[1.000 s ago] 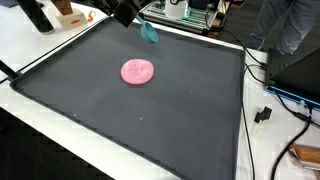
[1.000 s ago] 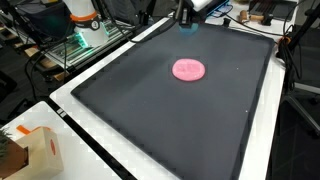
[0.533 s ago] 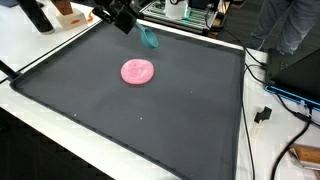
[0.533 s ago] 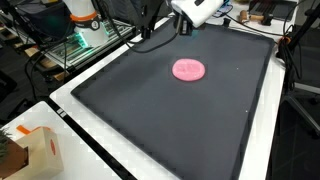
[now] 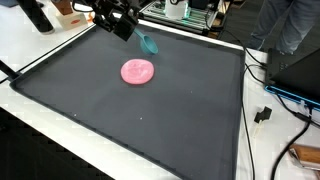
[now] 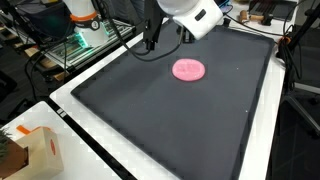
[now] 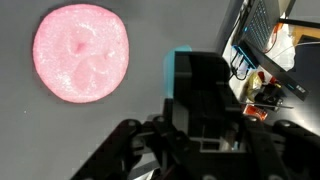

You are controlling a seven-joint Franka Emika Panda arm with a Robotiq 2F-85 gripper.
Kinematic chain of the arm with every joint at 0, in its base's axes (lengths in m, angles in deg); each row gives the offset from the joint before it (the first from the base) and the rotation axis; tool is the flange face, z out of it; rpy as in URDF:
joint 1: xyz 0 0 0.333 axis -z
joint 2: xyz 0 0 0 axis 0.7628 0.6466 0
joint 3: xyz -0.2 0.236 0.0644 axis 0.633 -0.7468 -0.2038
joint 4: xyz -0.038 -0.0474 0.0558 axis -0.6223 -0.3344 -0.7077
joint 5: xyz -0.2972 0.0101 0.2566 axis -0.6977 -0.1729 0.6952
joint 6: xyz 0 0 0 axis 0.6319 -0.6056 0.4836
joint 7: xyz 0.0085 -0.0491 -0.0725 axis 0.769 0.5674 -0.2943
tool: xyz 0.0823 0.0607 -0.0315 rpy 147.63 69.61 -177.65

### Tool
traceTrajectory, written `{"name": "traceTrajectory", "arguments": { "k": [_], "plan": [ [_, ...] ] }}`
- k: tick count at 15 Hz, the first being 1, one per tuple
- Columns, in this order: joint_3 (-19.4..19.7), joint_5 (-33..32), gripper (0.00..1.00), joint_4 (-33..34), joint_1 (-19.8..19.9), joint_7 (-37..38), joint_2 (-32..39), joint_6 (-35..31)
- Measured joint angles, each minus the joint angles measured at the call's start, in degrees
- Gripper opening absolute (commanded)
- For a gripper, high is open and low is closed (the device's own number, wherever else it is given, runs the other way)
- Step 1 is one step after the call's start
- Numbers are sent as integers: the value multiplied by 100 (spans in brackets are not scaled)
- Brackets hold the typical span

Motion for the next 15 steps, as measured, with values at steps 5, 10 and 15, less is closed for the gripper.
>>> {"name": "traceTrajectory", "arguments": {
  "k": [5,10,15],
  "plan": [
    [0,60,25,78,0,-125,215,-185],
    [0,68,25,105,4,-138,332,-287],
    [0,68,25,193,17,-137,411,-311]
  ]
}}
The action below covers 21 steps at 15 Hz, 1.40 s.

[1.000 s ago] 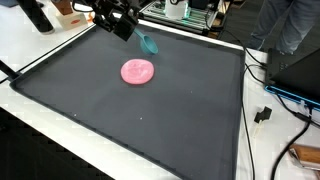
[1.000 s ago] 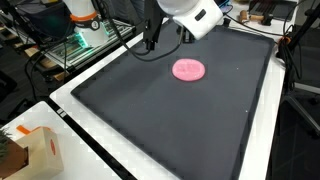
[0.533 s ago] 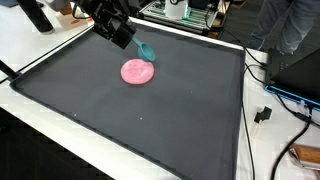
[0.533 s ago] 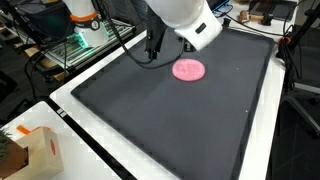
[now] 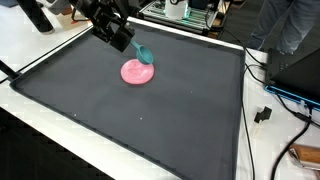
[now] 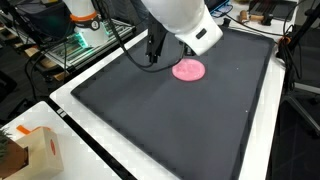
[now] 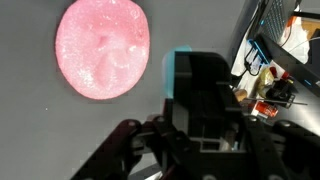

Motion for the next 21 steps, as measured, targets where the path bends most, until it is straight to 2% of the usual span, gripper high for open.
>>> {"name": "traceTrajectory", "arguments": {
  "k": [15,21],
  "plan": [
    [-1,-150,25,194,-76,466,-62,-55],
    [-5,-616,25,198,-234,879,-338,-147]
  ]
}}
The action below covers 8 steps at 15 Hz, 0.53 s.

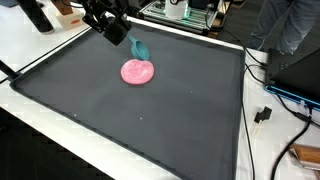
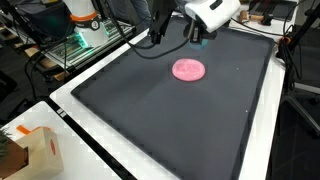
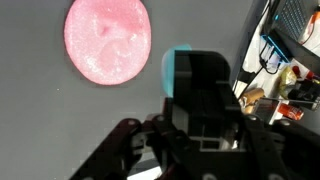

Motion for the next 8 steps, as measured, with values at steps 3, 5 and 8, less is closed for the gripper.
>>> {"name": "traceTrajectory", "arguments": {
  "k": [3,5,8],
  "plan": [
    [-14,-360,25,-2,-115,276,-188,-34],
    [-33,-605,25,-10,-193,499,-328,-66],
    [-62,-994,25,-32,-317,840,-534,-177]
  ]
}}
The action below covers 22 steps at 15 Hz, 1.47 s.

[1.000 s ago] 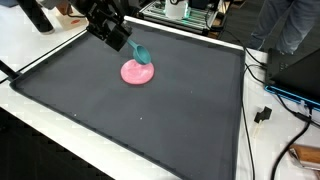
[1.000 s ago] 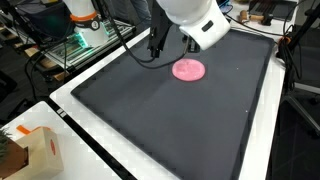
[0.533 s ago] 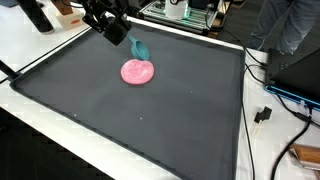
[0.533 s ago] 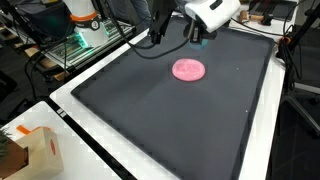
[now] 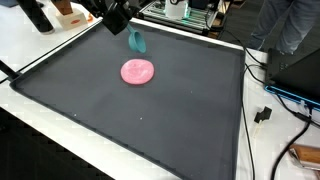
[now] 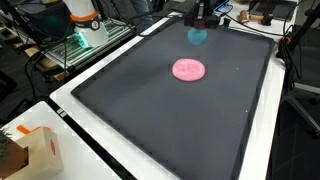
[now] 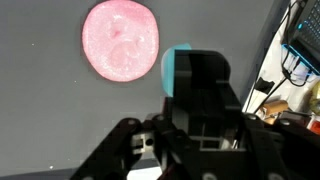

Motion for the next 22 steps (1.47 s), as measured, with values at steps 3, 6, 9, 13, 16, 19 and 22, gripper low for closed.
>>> {"name": "traceTrajectory", "arguments": {
  "k": [3,6,9,13,16,19,22],
  "plan": [
    [-31,-383,25,-24,-121,333,-183,-78],
    [-66,-821,25,-32,-232,600,-333,-78],
    [-102,-1207,25,-41,-330,876,-462,-78],
    [-136,-1540,25,-65,-431,1208,-594,-81],
    [-145,-1702,50,-87,-484,1387,-678,-133],
    [-146,-1838,50,-150,-522,1518,-753,-221],
    [-146,-1845,50,-167,-525,1530,-769,-231]
  ]
}}
